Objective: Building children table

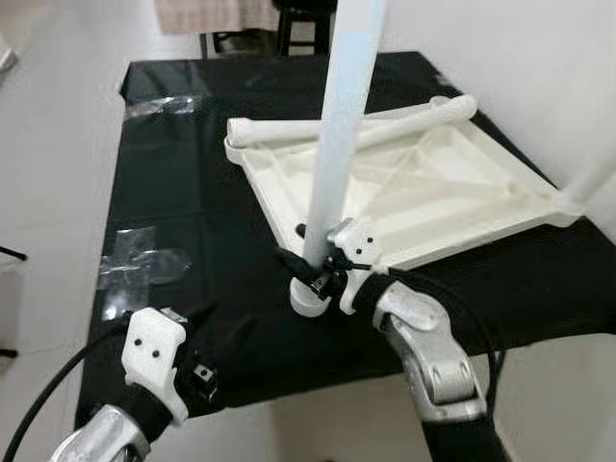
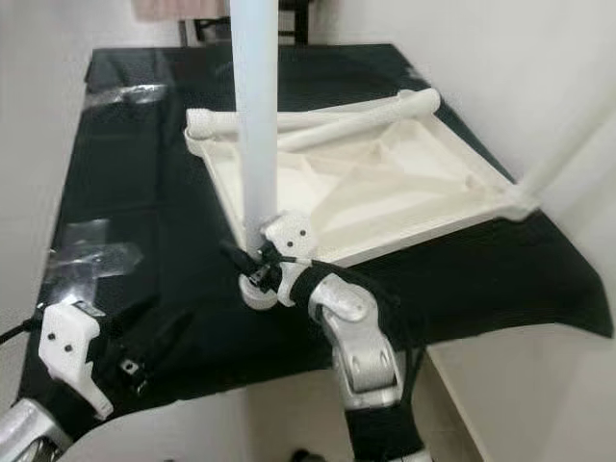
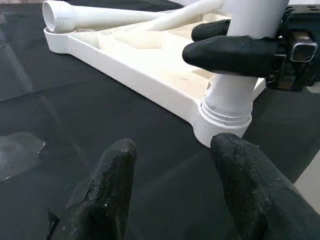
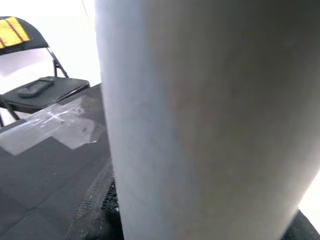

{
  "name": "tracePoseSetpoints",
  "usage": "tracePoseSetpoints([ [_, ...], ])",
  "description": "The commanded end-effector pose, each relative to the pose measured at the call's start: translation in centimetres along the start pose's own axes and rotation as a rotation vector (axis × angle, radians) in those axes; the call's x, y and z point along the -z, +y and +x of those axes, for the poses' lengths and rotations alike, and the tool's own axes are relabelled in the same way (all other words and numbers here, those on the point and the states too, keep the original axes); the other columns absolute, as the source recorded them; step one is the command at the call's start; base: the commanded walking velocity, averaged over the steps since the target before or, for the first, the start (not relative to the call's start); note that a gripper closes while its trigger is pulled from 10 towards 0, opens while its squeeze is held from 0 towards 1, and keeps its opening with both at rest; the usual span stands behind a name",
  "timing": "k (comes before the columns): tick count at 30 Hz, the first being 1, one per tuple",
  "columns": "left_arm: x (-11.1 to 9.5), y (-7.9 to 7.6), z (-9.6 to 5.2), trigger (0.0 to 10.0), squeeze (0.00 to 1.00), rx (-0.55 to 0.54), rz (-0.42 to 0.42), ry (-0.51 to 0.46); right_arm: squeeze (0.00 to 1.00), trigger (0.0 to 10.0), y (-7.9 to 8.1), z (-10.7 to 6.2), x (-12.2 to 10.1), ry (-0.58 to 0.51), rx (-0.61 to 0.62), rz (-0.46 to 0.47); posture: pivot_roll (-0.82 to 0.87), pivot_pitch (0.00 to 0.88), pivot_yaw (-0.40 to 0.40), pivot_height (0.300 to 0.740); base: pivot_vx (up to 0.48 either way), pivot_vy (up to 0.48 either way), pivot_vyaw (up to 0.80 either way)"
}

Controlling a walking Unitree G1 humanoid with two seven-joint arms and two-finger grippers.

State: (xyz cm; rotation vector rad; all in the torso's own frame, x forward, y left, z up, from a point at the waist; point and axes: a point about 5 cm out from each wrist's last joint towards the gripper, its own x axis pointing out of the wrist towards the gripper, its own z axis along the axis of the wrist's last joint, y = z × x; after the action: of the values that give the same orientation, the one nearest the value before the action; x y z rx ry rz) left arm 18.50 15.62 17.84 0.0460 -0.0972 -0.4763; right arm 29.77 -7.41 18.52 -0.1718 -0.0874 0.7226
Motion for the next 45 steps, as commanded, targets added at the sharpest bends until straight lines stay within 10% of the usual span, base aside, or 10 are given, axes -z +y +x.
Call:
tracePoseSetpoints([
  [1, 0.1, -0.4, 0.1, 10.0, 0.0, 0.032, -0.005, 0.017, 0.0, 0.0, 0.4, 0.0, 4.3, 0.239, -0.009, 0.012, 0.17, 0.249, -0.108, 0.74, 0.0, 0.0, 0.0],
  [6, 0.1, -0.2, 0.0, 10.0, 0.0, 0.023, -0.001, 0.016, 0.0, 0.5, 0.5, 0.8, 4.0, 0.222, -0.021, 0.019, 0.17, 0.242, -0.114, 0.74, 0.0, 0.0, 0.0],
  [7, 0.2, -0.1, 0.0, 10.0, 0.0, 0.019, 0.002, 0.018, 0.0, 10.0, 0.3, 1.6, 3.4, 0.187, -0.045, 0.041, 0.18, 0.231, -0.113, 0.74, 0.0, 0.0, 0.0],
  [10, 0.2, -0.1, 0.0, 10.0, 0.0, 0.017, 0.002, 0.02, 0.01, 10.0, 0.4, 2.0, 2.8, 0.171, -0.052, 0.064, 0.18, 0.231, -0.113, 0.74, 0.0, 0.0, 0.0],
  [11, 0.2, -0.1, 0.0, 10.0, 0.0, 0.022, 0.001, 0.02, 1.0, 10.0, 0.3, 2.5, 2.0, 0.127, -0.098, 0.102, 0.18, 0.224, -0.114, 0.74, 0.0, 0.0, 0.0],
  [15, 0.3, -0.4, 0.2, 10.0, 0.0, 0.045, -0.008, 0.025, 1.0, 10.0, -0.4, 3.1, -0.4, -0.014, -0.284, 0.112, 0.18, 0.214, -0.119, 0.74, 0.0, 0.0, 0.0],
  [18, 0.4, -0.5, 0.2, 10.0, 0.0, 0.049, -0.007, 0.029, 0.0, 10.0, -1.3, 3.1, -1.4, -0.059, -0.511, 0.035, 0.18, 0.213, -0.122, 0.74, 0.0, 0.0, 0.0],
  [29, 0.5, -0.5, 0.1, 10.0, 0.0, 0.047, 0.003, 0.037, 0.0, 10.0, -2.8, 5.1, -2.3, -0.024, -0.716, -0.018, 0.21, 0.216, -0.131, 0.74, 0.0, 0.0, 0.0],
  [30, 0.5, -0.5, 0.0, 10.0, 0.0, 0.047, 0.004, 0.037, 0.0, 0.0, -2.8, 5.3, -2.3, -0.017, -0.742, -0.017, 0.21, 0.216, -0.13, 0.74, 0.0, 0.0, 0.0],
  [45, -0.2, -0.4, -0.2, 10.0, 0.0, 0.047, 0.045, 0.034, 0.0, 0.0, -5.4, 4.3, 0.3, 0.067, -0.607, 0.011, 0.21, 0.229, -0.127, 0.74, 0.0, 0.0, 0.0],
])
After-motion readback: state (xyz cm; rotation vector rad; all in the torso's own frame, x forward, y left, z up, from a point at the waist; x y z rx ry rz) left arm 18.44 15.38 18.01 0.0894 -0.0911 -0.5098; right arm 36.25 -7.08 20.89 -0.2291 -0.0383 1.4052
